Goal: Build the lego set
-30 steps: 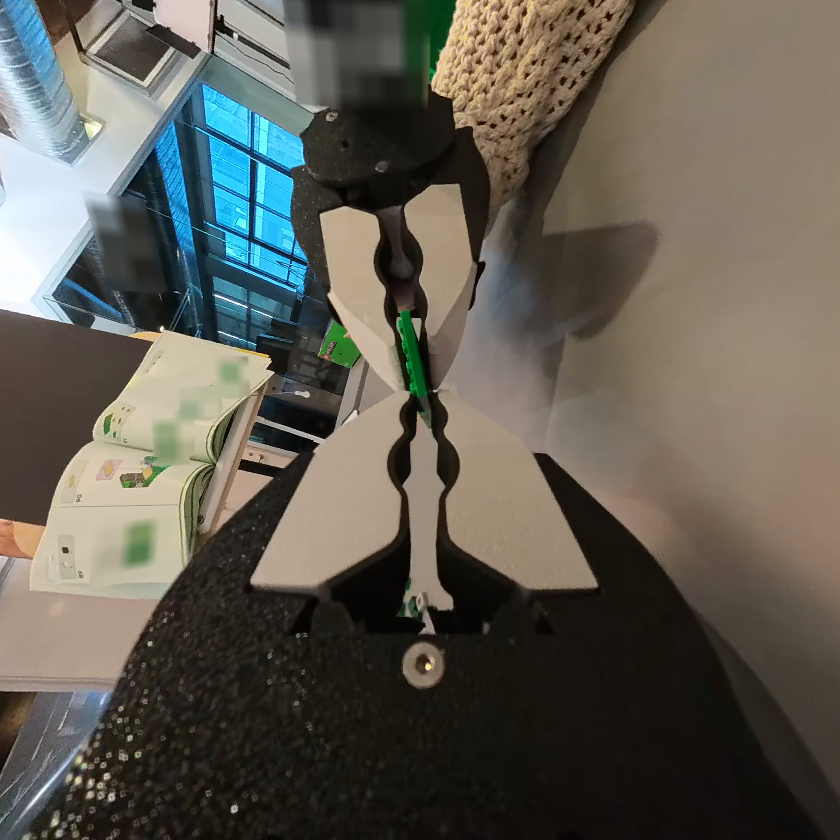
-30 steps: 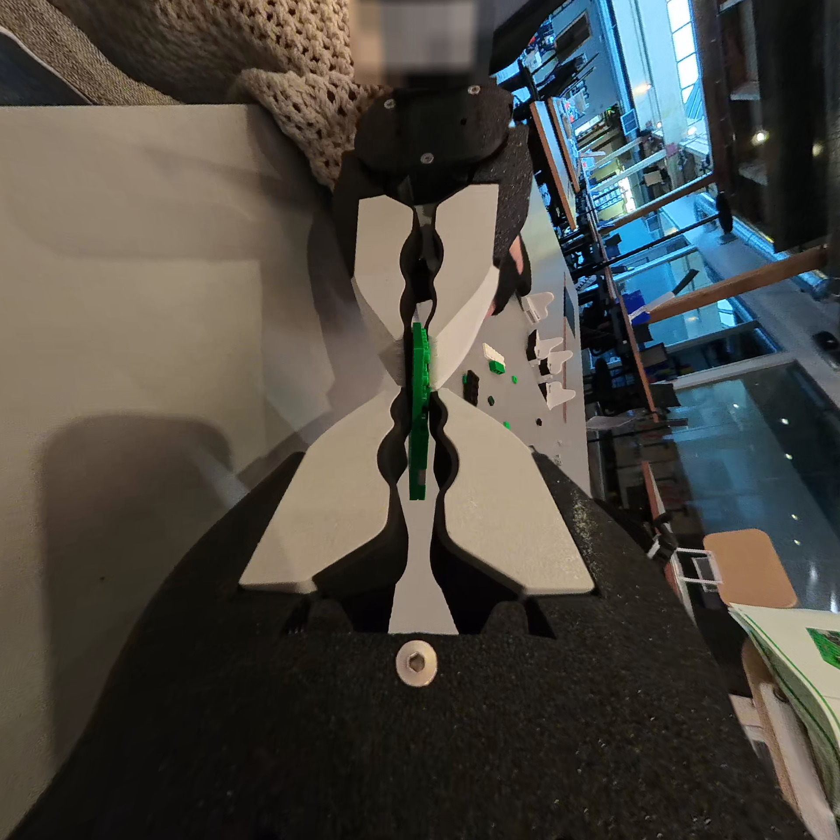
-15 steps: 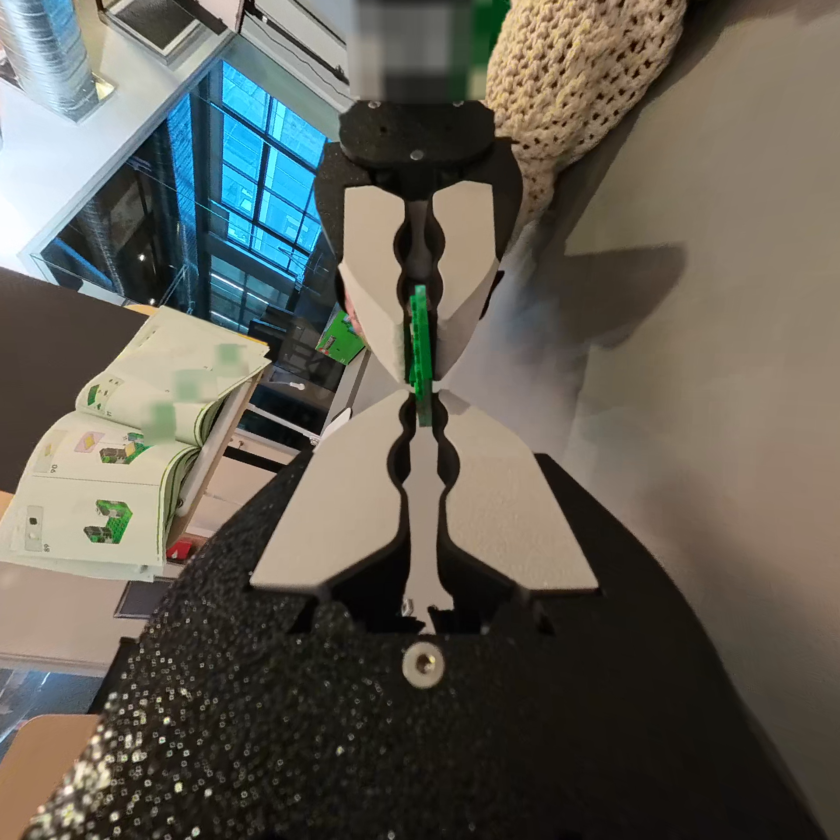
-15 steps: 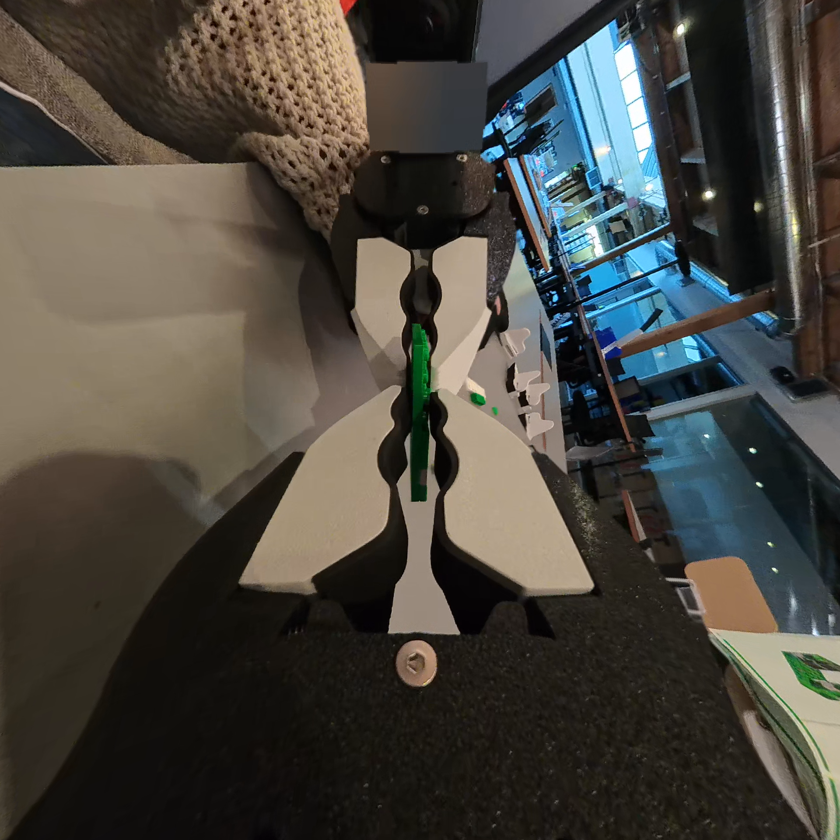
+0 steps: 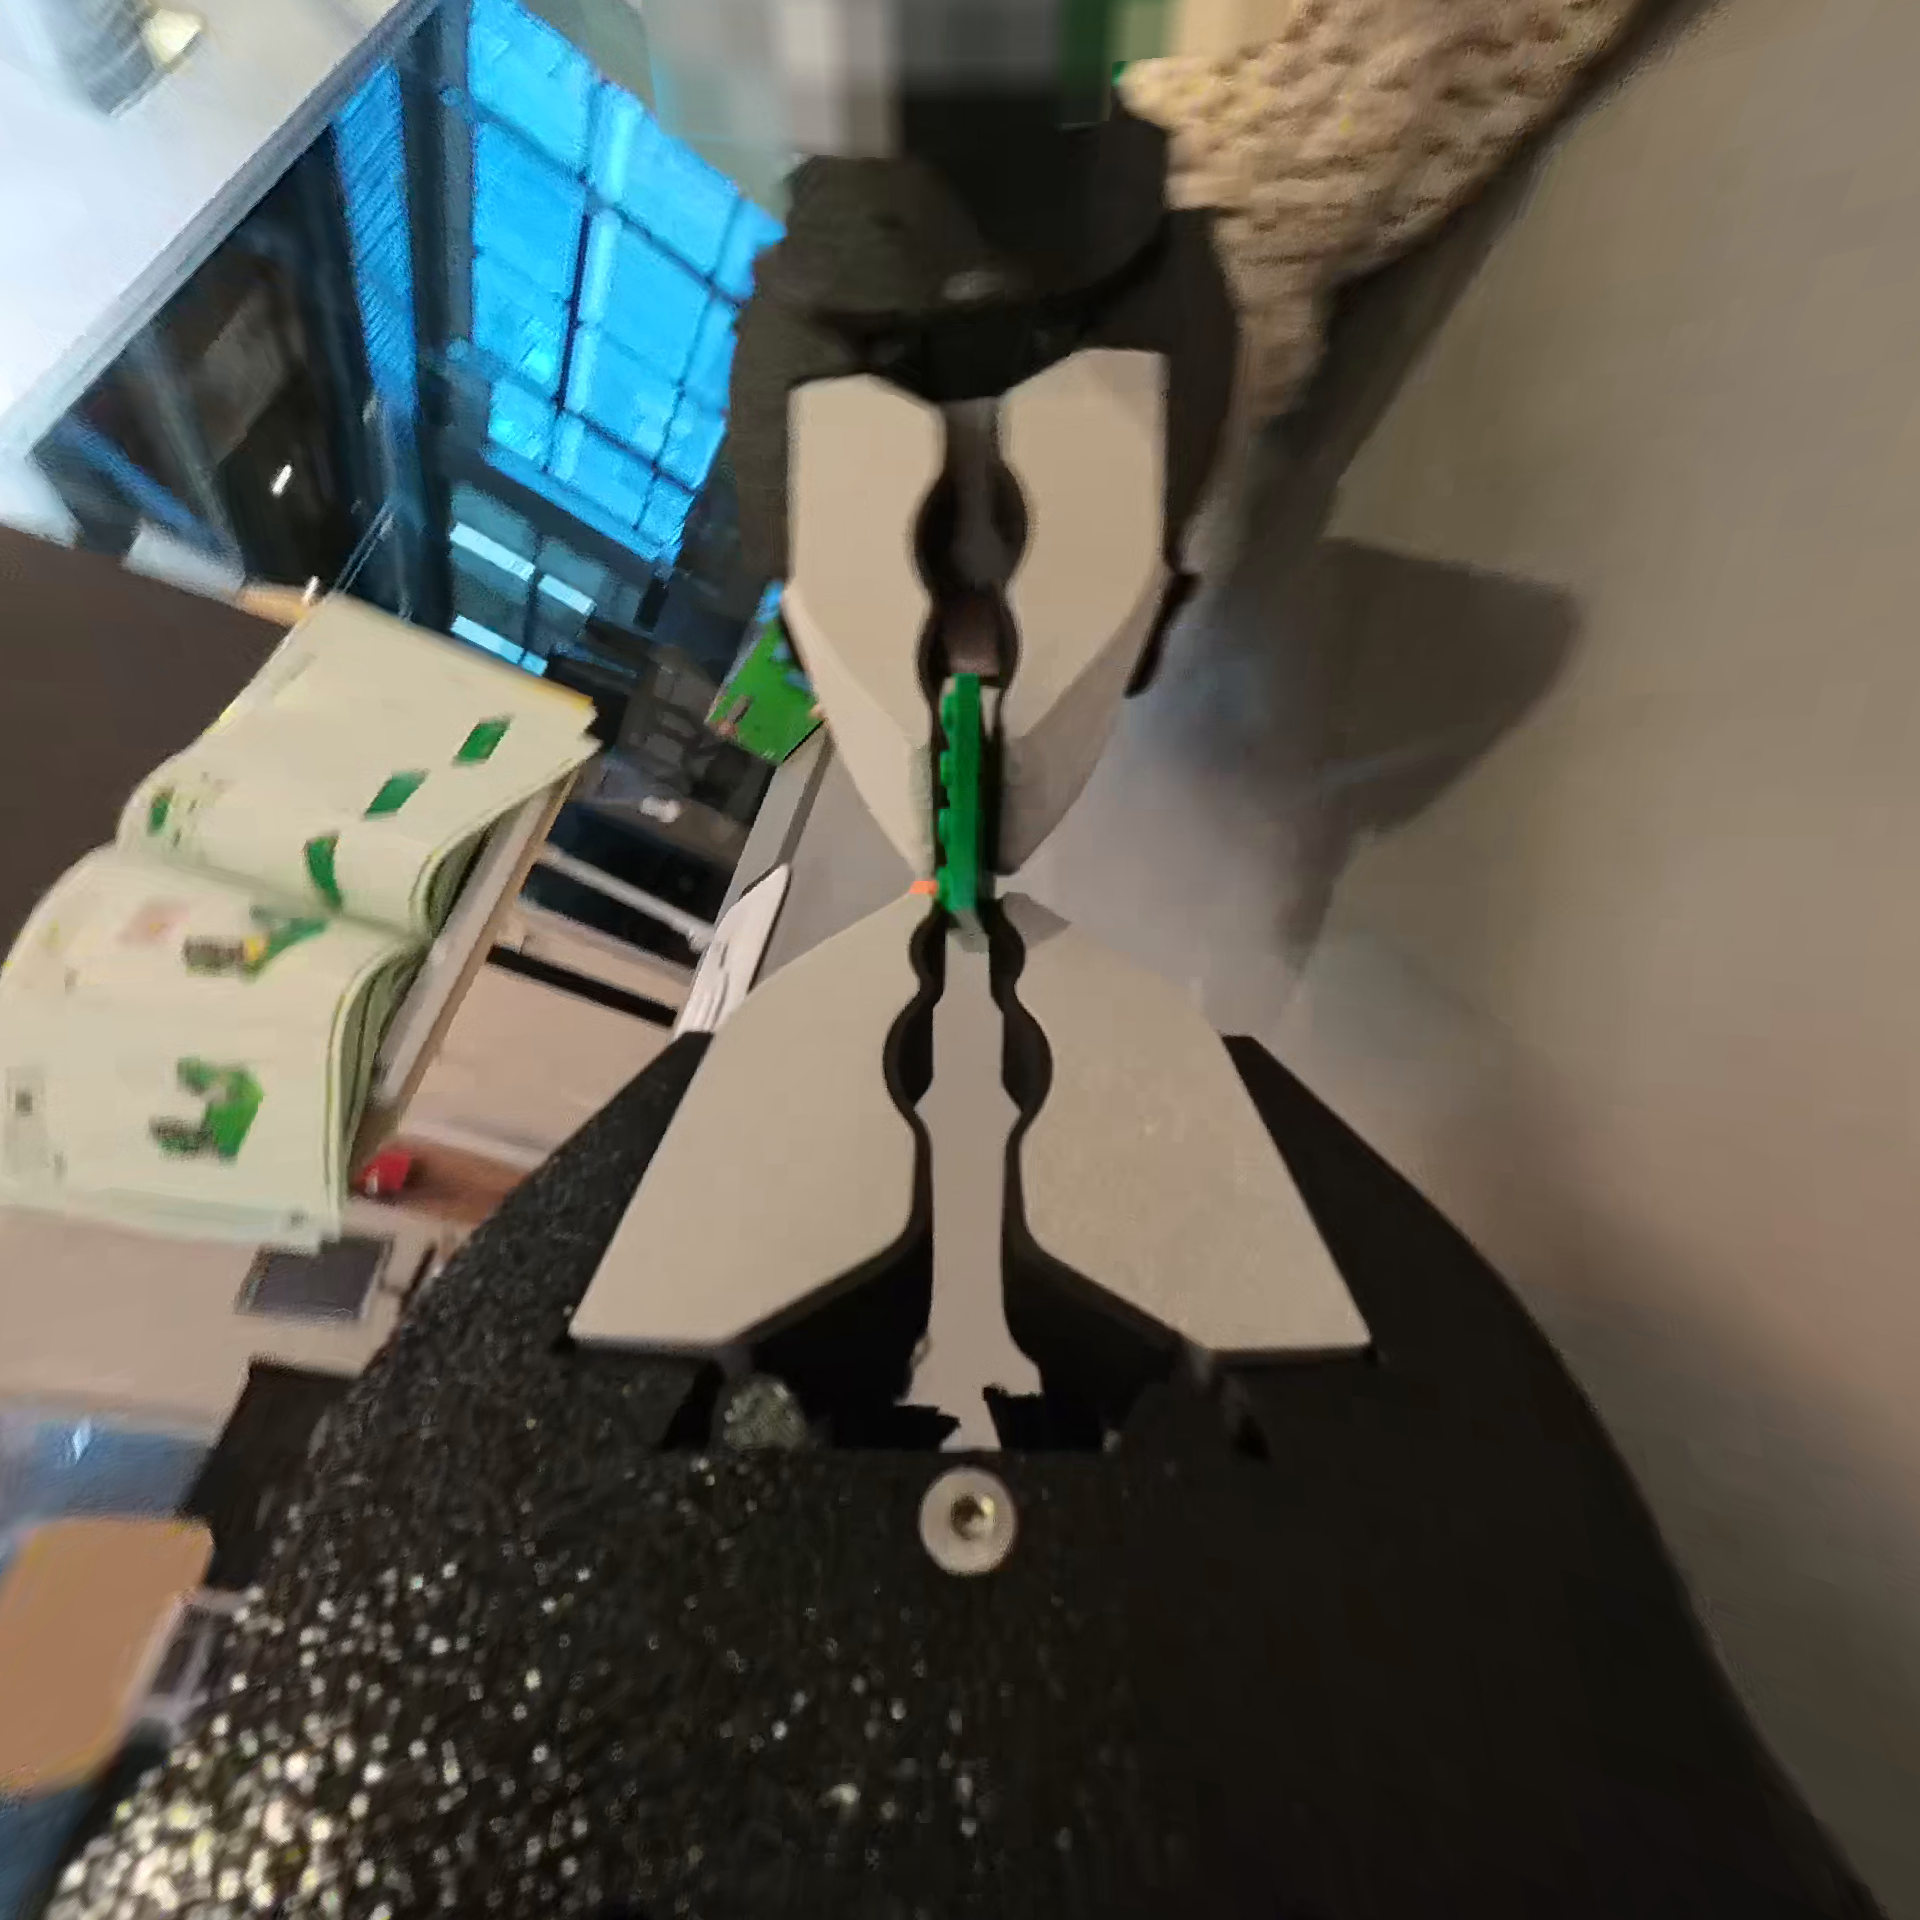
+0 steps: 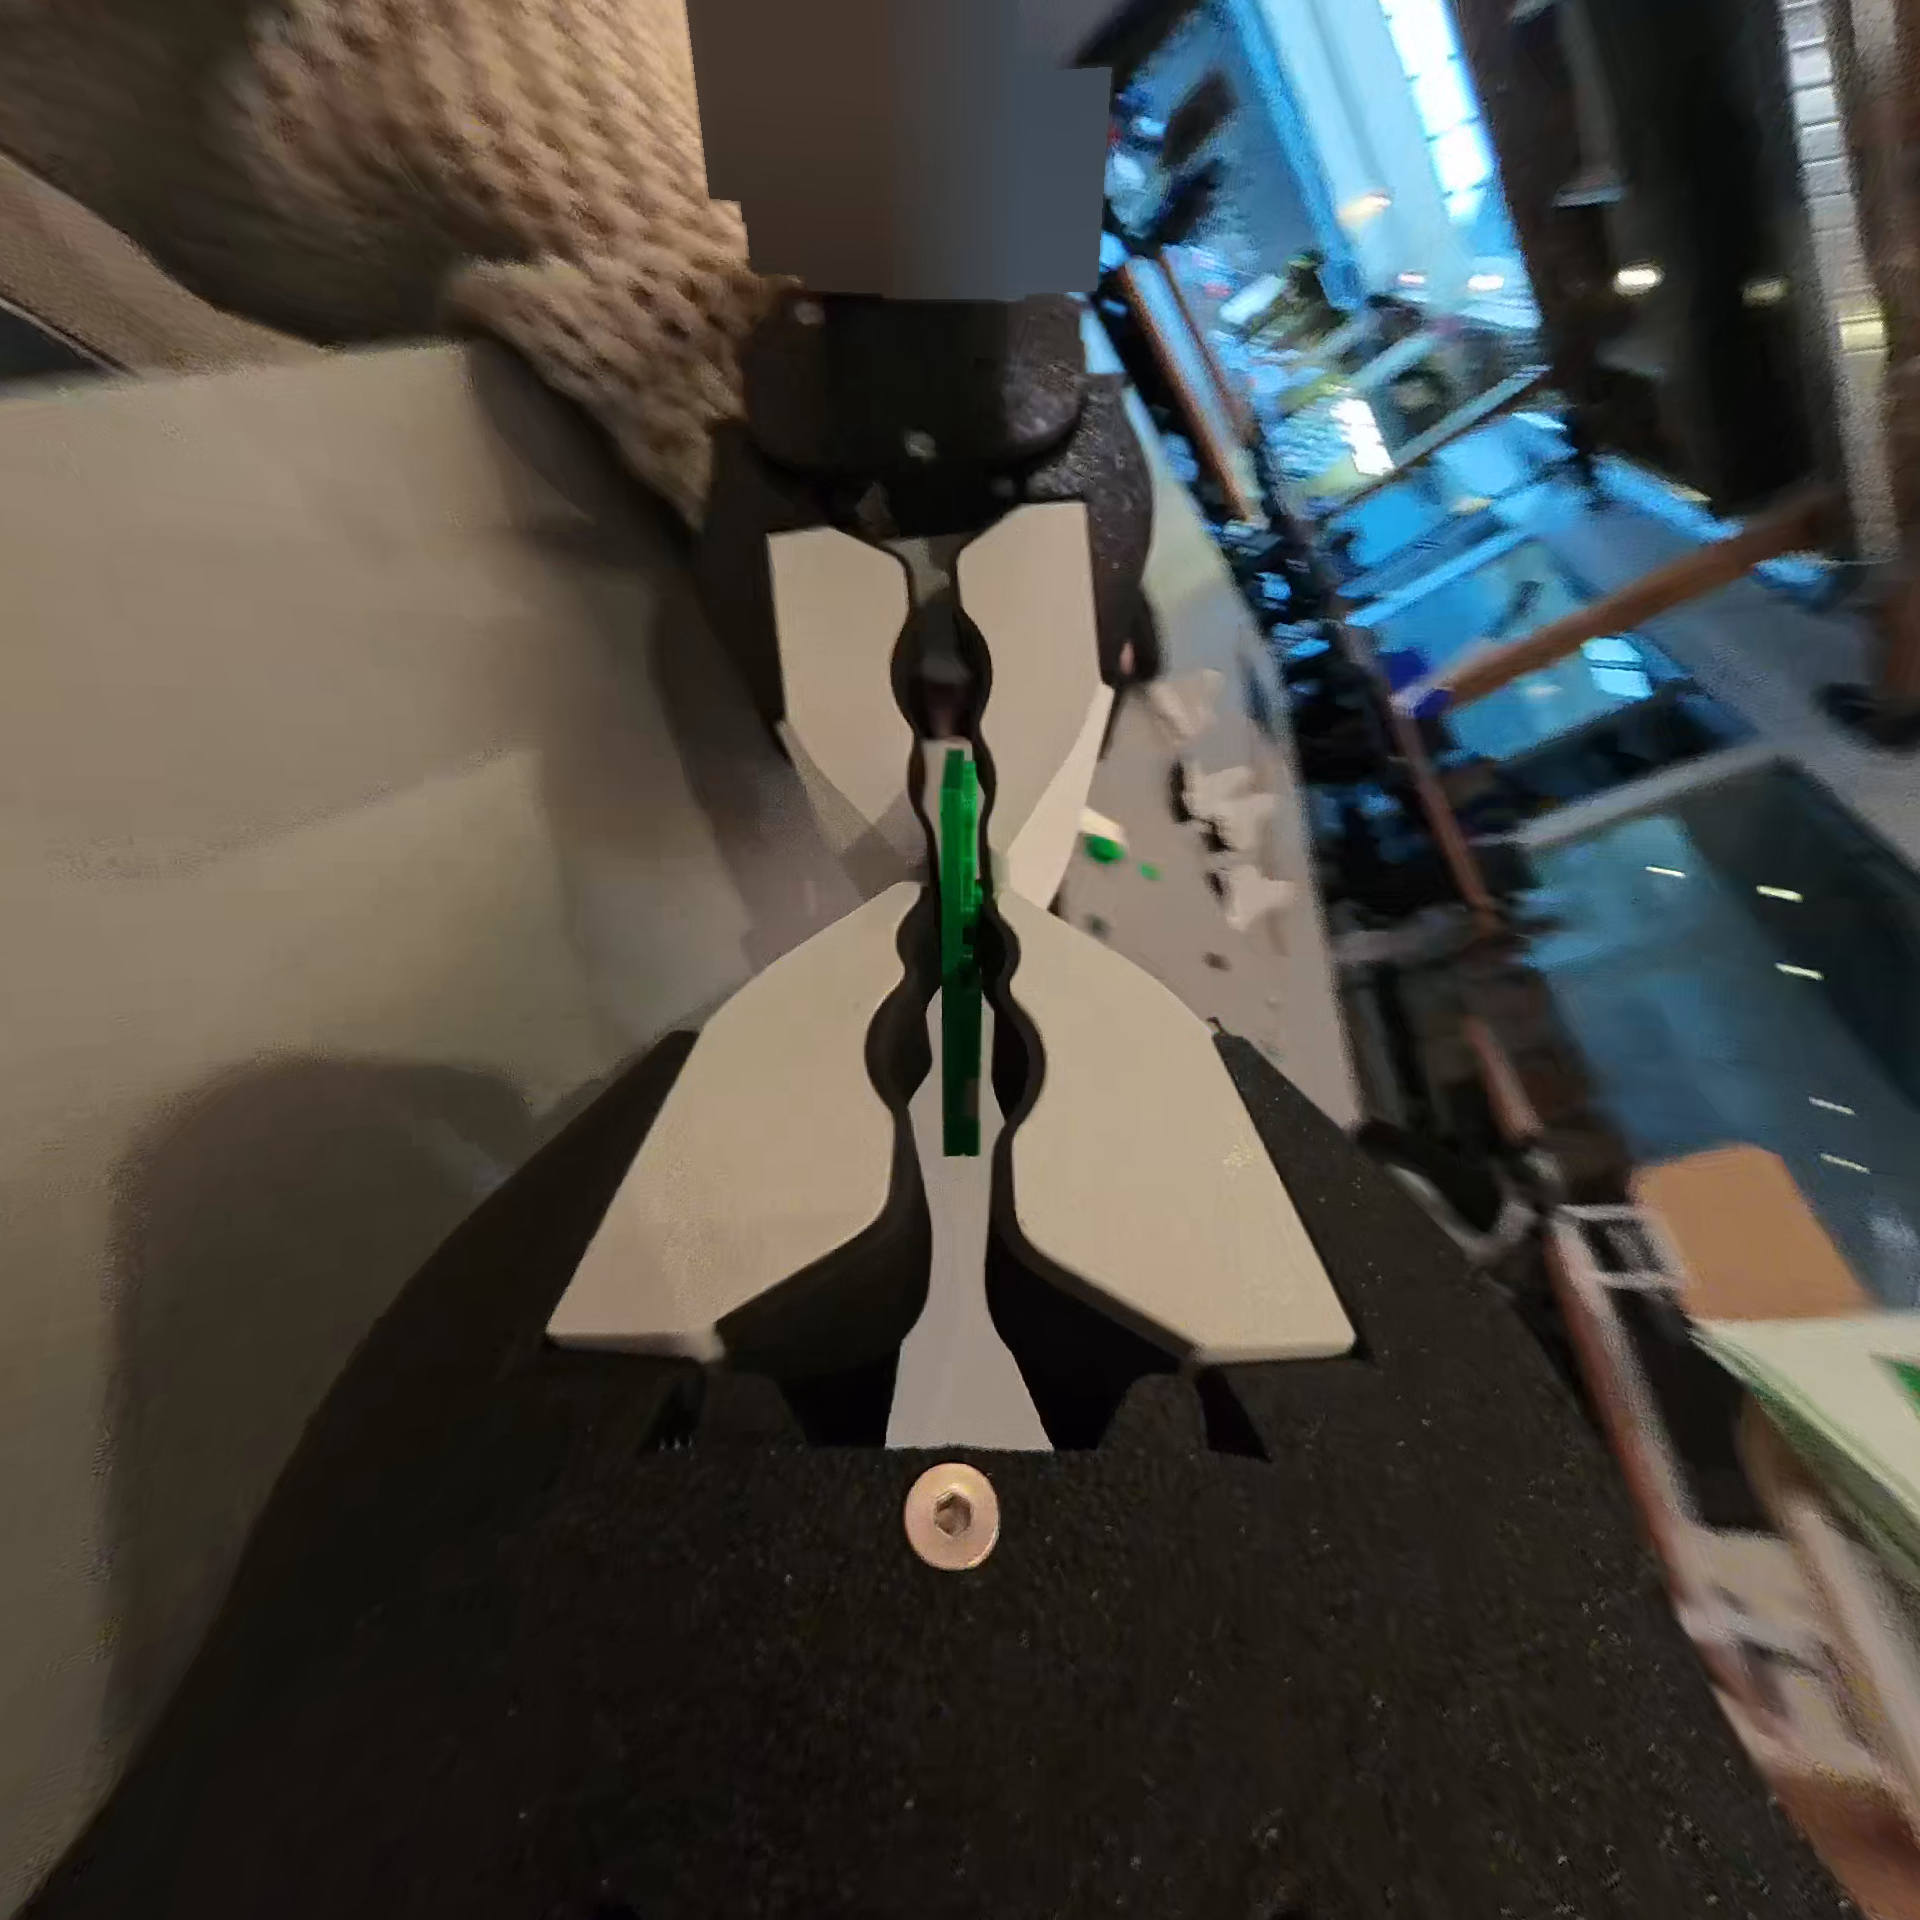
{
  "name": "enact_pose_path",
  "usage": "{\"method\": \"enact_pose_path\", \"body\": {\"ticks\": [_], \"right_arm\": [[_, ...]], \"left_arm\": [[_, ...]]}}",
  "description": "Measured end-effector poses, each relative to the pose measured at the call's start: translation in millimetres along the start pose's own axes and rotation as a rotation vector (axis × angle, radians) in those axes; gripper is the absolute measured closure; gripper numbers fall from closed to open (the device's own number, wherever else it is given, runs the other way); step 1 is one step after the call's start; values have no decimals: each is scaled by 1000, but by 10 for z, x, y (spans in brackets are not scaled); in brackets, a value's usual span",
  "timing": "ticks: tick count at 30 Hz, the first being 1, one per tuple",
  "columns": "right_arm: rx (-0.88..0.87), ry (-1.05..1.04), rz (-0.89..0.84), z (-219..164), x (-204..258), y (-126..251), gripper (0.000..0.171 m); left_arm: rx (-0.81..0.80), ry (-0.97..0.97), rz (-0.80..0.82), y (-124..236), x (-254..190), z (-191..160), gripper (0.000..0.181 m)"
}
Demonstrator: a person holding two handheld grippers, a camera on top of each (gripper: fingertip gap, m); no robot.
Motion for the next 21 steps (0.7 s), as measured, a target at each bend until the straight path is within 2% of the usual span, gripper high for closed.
{"method": "enact_pose_path", "body": {"ticks": [5, 9, 12, 14, 17, 19, 21], "right_arm": [[292, 416, -279, -199, -142, -18, 165], [404, 661, -319, -269, -119, -119, 165], [438, 728, -326, -300, -127, -160, 165], [460, 760, -341, -313, -133, -169, 165], [482, 790, -344, -326, -139, -165, 165], [439, 742, -383, -328, -154, -158, 165], [407, 629, -413, -355, -194, -96, 155]], "left_arm": [[28, 239, 179, 6, 200, -73, 139], [53, 487, 229, -52, 273, -180, 120], [97, 527, 211, -114, 242, -248, 122], [101, 478, 240, -122, 252, -239, 137], [109, 462, 258, -118, 264, -250, 145], [94, 469, 260, -104, 283, -249, 147], [115, 435, 288, -88, 300, -275, 147]]}}
Point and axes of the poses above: each gripper's, where its closed fingertips meet, y back along the fingers, z out of its top, x = y × z across the jaws, the point moved 7 cm from there along y, back along the fingers, and after that the axes turned 13 degrees about -x, right-handed, at the moved point
